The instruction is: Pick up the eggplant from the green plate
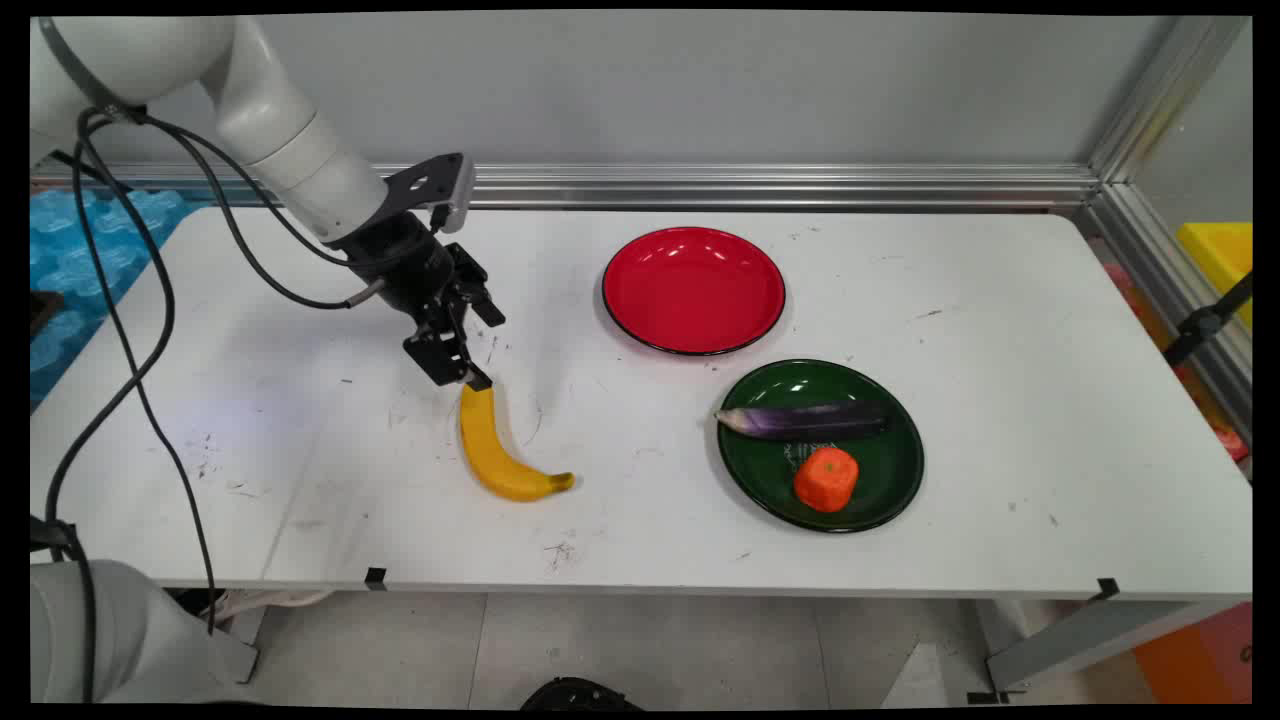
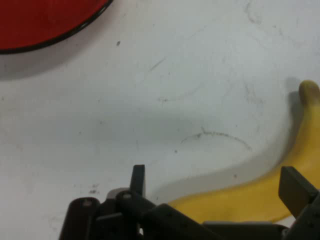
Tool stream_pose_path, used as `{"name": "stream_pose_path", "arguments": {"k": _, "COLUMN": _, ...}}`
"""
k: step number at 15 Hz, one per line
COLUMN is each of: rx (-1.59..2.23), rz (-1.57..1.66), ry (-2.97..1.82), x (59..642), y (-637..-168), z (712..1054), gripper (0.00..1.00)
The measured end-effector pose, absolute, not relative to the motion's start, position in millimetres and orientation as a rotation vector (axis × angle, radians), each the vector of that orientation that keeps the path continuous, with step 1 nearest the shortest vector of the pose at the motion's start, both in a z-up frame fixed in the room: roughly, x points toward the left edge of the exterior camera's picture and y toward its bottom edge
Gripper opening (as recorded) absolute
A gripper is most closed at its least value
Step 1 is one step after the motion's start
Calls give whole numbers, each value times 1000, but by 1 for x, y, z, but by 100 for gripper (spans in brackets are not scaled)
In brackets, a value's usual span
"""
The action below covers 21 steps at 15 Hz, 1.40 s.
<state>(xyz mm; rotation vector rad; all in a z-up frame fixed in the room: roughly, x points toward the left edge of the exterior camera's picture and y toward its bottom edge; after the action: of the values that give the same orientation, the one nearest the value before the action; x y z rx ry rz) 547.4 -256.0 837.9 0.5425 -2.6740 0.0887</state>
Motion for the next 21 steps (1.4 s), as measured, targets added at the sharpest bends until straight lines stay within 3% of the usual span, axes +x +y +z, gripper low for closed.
{"name": "stream_pose_path", "arguments": {"k": 5, "rx": 520, "rz": 90, "ry": -2631, "x": 522, "y": -259, "z": 845, "gripper": 100}}
{"name": "stream_pose_path", "arguments": {"k": 12, "rx": 475, "rz": 140, "ry": -2506, "x": 425, "y": -279, "z": 853, "gripper": 100}}
{"name": "stream_pose_path", "arguments": {"k": 21, "rx": 486, "rz": 194, "ry": -2433, "x": 327, "y": -306, "z": 815, "gripper": 100}}
